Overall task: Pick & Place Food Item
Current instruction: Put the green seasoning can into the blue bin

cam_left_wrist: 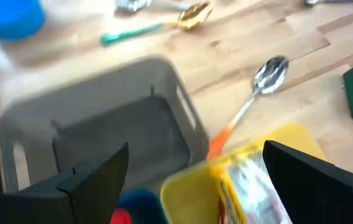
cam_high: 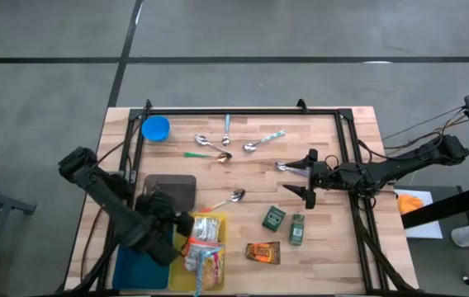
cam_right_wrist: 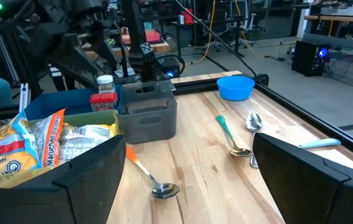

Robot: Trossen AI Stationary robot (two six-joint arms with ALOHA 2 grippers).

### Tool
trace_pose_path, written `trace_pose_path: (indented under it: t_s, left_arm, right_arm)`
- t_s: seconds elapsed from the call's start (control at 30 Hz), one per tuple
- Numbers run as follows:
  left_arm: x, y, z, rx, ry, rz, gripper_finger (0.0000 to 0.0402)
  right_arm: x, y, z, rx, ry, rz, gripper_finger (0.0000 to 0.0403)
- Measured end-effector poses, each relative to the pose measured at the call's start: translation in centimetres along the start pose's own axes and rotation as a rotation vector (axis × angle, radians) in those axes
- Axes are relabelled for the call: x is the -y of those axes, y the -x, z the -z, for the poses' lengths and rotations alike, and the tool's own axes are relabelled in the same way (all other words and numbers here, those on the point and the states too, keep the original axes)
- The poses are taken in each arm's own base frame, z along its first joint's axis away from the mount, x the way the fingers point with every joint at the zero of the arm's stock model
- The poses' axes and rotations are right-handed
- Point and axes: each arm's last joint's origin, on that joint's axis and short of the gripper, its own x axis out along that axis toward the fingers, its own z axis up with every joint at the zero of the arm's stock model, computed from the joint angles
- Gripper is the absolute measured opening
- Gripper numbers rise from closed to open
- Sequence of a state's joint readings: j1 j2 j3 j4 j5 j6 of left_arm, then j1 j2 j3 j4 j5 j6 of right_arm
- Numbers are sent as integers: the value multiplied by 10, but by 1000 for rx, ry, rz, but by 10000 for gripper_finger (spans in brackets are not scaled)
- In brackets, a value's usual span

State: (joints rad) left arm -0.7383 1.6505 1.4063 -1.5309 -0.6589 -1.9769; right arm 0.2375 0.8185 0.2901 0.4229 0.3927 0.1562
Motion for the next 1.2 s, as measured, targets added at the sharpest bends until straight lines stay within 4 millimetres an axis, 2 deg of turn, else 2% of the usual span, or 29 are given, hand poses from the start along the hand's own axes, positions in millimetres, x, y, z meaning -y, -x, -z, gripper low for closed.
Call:
trace_pose_path:
  t_s: [0.3, 0.63, 0.83, 1.0, 1.2]
  left_arm:
    - [28, -15, -56, 145, -187, 58, 355]
    - [60, -53, -112, 116, -375, 202, 330]
    - [63, -69, -129, 88, -394, 235, 330]
    - [68, -82, -129, 89, -447, 297, 330]
    - [72, -87, -128, 60, -463, 384, 330]
  right_arm:
    - [0, 0, 0, 0, 0, 0, 349]
    - [0, 0, 0, 0, 0, 0, 349]
    - [0, 0, 0, 0, 0, 0, 349]
    - [0, 0, 0, -1, 1, 0, 349]
    - [0, 0, 0, -1, 0, 0, 349]
